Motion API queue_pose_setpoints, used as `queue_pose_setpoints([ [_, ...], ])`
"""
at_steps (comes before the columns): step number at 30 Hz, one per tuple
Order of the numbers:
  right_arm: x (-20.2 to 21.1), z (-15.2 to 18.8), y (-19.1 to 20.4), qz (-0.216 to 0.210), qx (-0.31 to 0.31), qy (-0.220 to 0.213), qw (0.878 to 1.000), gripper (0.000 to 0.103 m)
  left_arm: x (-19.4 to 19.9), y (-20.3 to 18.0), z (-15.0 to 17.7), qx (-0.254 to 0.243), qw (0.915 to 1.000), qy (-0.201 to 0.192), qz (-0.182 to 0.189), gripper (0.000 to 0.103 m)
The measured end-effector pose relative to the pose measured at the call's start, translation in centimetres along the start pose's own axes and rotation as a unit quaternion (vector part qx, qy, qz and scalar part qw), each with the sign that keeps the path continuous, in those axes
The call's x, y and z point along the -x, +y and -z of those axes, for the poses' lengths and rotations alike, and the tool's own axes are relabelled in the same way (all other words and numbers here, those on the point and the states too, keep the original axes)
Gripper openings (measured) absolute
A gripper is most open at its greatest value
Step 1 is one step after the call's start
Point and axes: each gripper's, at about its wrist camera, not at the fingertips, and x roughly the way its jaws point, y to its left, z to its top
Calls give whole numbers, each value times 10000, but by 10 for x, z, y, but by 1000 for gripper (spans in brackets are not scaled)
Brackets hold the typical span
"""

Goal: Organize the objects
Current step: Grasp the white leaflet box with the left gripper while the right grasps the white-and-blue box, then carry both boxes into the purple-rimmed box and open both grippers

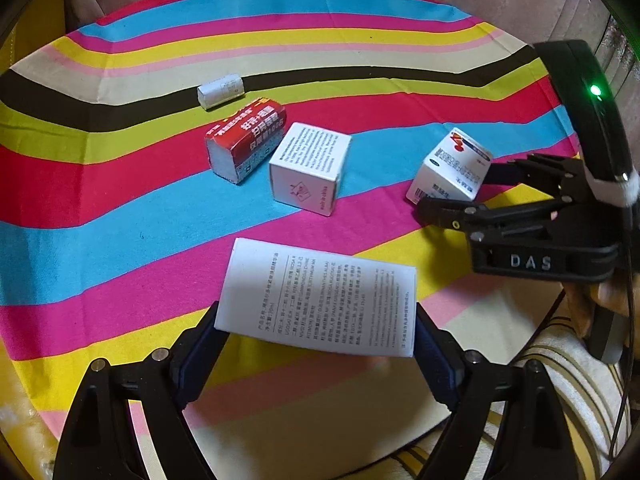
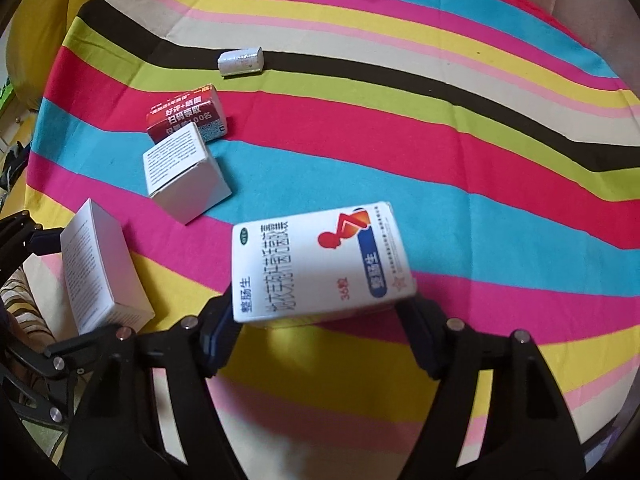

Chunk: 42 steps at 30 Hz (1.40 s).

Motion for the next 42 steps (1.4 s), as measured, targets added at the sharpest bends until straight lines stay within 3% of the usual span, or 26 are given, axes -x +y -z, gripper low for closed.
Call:
queue_pose_setpoints([
  [11, 59, 38, -7, 198, -307, -301, 9989, 74, 19, -29, 4, 180, 9997, -40, 177, 88],
  [24, 126, 107, -40, 454, -796, -506, 9945, 74, 43, -88, 14, -109, 9994, -130, 307, 88],
  [42, 183, 193, -113, 870, -1549, -563, 9825, 74, 56, -200, 27, -1059, 9924, -76, 627, 88],
])
